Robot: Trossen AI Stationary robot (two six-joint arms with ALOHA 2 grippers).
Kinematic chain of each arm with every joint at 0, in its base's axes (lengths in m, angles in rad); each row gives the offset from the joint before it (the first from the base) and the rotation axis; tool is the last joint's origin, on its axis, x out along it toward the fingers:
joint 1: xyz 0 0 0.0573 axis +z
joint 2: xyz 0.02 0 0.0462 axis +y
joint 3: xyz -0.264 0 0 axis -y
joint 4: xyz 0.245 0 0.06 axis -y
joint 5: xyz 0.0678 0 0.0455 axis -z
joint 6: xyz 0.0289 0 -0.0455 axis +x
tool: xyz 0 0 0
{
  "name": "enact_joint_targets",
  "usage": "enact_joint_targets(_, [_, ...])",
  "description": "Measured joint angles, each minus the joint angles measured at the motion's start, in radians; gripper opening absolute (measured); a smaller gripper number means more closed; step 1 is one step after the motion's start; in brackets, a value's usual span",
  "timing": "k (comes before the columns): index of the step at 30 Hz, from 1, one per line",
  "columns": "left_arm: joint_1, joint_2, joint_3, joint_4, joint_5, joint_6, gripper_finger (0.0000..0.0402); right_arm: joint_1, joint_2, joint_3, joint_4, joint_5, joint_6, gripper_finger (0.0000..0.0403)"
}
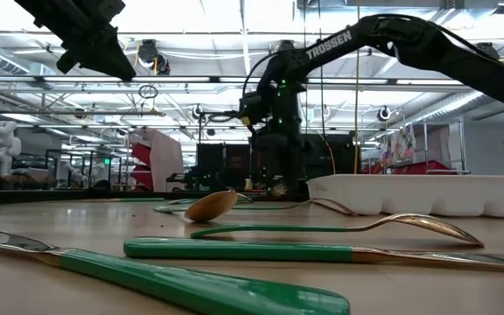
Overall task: Sort silverware
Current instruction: Put the top right green fork into the white cutlery tray
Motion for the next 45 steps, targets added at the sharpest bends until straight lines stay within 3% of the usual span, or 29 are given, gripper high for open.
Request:
enact_joint_targets(7, [0.000,0.000,0.000,0.000,0.000,0.000,0.0073,0.009,-0.001,0.139,-0.106,0.028,-0.077,0.0000])
enact_joint_targets(25, [0.000,0.000,0.000,0.000,-0.001,0.000,0.0073,0.030,-0.241,0.130,-0.202,0.166,-0.143,0.0000])
enact_joint_targets(34, [0.000,0.000,0.000,0.000,-0.001,0.000,0.0073,0.044,-0.354,0.131,-0.202,0.169,-0.136,0.0000])
enact_joint_targets(45, [0.000,0.000,0.000,0.000,-0.001,0.000,0.0073,0.155,-0.362,0.131,-0.202,0.122,-0.135,0.0000])
